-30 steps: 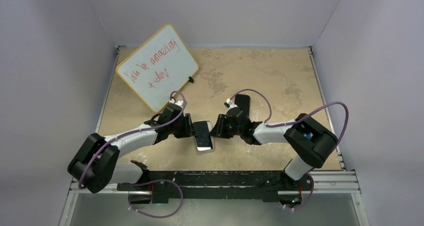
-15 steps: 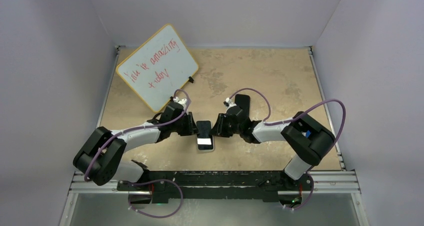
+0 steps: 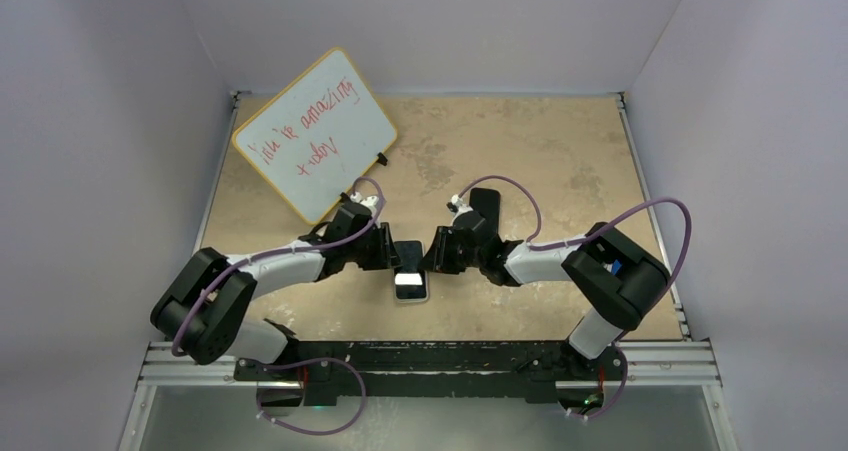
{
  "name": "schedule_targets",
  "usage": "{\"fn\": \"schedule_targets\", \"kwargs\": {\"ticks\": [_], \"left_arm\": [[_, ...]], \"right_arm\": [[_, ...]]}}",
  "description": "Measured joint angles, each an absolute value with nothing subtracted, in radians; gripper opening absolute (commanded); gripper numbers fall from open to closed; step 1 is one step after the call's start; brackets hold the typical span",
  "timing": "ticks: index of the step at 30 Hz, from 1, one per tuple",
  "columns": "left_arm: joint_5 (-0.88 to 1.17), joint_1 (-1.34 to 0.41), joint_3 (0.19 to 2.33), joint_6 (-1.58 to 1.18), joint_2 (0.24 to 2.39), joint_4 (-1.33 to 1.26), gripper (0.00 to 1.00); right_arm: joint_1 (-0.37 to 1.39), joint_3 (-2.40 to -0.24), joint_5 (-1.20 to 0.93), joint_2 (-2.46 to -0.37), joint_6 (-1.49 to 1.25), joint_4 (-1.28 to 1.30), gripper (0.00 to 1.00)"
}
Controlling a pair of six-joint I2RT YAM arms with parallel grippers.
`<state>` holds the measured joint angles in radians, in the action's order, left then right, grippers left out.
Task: Put the phone into the phone case
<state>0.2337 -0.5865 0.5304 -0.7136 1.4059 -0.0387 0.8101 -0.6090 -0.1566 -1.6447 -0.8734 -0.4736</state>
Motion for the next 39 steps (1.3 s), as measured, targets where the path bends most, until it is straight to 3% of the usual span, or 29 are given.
{"fn": "schedule_targets", "kwargs": {"ticks": [5, 15, 21, 27, 37, 39], "left_arm": [[0.208, -0.611, 0.56, -0.713, 1.401, 0.012, 0.38], [0.21, -0.618, 0.565, -0.714, 1.368, 0.093, 0.32], [0.205, -0.618, 0.565, -0.713, 1.368, 0.099, 0.1], [0.21, -0.617, 0.563, -0.719, 1.369, 0.091, 0.0], [0.24, -0.6, 0.51, -0.775, 1.381, -0.004, 0.0], [0.24, -0.598, 0.51, -0.775, 1.382, -0.004, 0.04]], "right_arm": [[0.81, -0.609, -0.154, -1.641, -0.874, -0.474, 0.34], [0.81, -0.606, -0.147, -1.631, -0.874, -0.468, 0.36], [0.81, -0.599, -0.144, -1.618, -0.873, -0.454, 0.34], [0.81, -0.598, -0.145, -1.617, -0.874, -0.455, 0.34], [0.81, -0.598, -0.157, -1.623, -0.878, -0.464, 0.33], [0.809, -0.597, -0.158, -1.623, -0.879, -0.465, 0.35]]}}
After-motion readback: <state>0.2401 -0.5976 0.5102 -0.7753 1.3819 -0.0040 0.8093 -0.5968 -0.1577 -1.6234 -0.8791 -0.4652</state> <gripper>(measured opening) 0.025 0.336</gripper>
